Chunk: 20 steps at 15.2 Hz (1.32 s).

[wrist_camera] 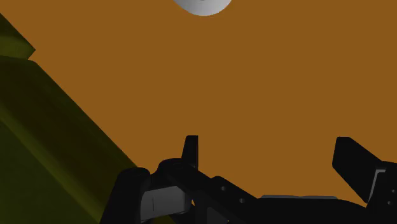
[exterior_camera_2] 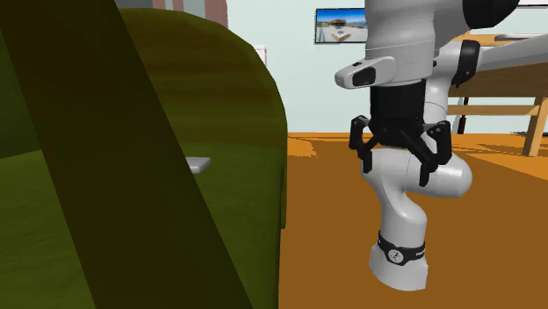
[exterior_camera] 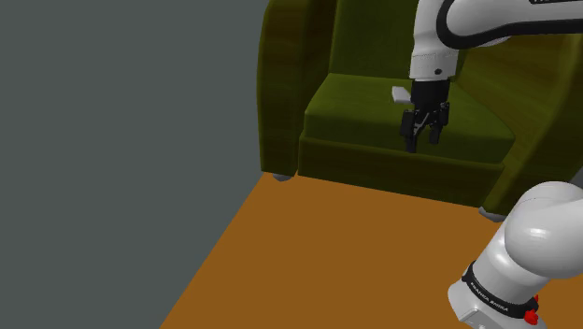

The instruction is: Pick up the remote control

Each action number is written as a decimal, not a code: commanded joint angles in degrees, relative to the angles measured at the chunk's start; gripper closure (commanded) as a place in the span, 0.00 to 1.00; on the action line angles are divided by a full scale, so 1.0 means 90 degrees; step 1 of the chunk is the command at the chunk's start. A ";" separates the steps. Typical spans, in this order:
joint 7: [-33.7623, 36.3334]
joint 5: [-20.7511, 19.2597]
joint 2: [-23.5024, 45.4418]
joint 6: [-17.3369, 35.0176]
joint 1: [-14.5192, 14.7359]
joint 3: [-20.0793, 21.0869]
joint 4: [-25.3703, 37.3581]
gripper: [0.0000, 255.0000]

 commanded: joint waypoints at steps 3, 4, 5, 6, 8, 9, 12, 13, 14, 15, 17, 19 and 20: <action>0.0082 -0.0087 0.0397 0.0209 -0.0146 -0.0097 0.0259 0.00; 0.0123 -0.0127 0.0593 0.0304 -0.0216 -0.0146 0.0396 0.00; 0.0165 -0.0164 0.0787 0.0392 -0.0284 -0.0195 0.0538 0.00; 0.0207 -0.0199 0.0980 0.0475 -0.0350 -0.0245 0.0685 0.00; 0.0292 -0.0261 0.1359 0.0622 -0.0476 -0.0347 0.0991 0.00; 0.0333 -0.0288 0.1546 0.0687 -0.0537 -0.0399 0.1151 0.00; 0.0456 -0.0352 0.2098 0.0849 -0.0710 -0.0558 0.1657 0.00; 0.0495 -0.0368 0.2279 0.0891 -0.0764 -0.0613 0.1834 0.00; 0.0534 -0.0380 0.2458 0.0929 -0.0818 -0.0668 0.2015 0.00; 0.0571 -0.0389 0.2637 0.0962 -0.0873 -0.0722 0.2201 0.00; 0.0638 -0.0393 0.2993 0.1012 -0.1001 -0.0815 0.2584 0.00; 0.0706 -0.0390 0.3345 0.1042 -0.1103 -0.0932 0.2985 0.00; 0.0738 -0.0383 0.3521 0.1050 -0.1154 -0.0991 0.3192 0.00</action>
